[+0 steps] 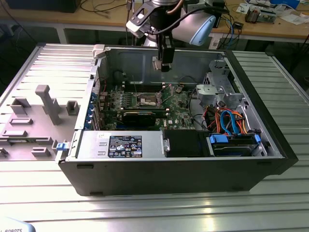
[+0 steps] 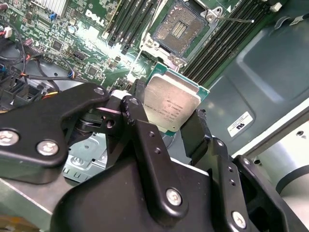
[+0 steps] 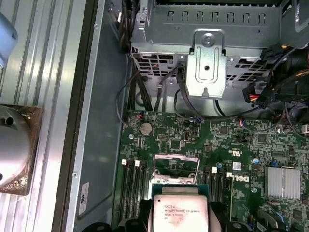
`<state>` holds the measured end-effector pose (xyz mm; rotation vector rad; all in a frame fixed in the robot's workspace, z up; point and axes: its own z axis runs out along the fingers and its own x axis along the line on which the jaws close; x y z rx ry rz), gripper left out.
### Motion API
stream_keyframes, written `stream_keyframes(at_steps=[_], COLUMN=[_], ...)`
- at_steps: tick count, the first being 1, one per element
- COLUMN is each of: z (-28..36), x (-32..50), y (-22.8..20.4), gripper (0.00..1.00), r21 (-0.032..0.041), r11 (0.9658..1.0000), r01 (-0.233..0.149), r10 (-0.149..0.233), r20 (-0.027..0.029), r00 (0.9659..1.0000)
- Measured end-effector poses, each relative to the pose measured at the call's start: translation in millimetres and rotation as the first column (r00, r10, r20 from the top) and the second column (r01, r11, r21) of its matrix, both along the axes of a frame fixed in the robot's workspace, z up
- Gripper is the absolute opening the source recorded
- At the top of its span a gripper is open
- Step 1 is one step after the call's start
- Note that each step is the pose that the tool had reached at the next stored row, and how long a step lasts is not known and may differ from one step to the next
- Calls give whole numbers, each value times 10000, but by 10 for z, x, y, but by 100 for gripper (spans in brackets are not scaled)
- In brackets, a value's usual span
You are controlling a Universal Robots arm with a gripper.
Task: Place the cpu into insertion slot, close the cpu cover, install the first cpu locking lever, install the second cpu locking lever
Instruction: 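Place the cpu into insertion slot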
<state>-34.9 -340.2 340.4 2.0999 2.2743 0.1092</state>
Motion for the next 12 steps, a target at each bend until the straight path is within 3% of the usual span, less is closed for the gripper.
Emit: stream_keyframes(at_steps=[8, 12], z=[-147, -170], x=[0, 0], y=[0, 0], gripper=[54, 54], r21=[-17, -24], r11=[10000, 10000], r01=[0, 0], r10=[0, 0], r20=[0, -4], r00=[10000, 10000])
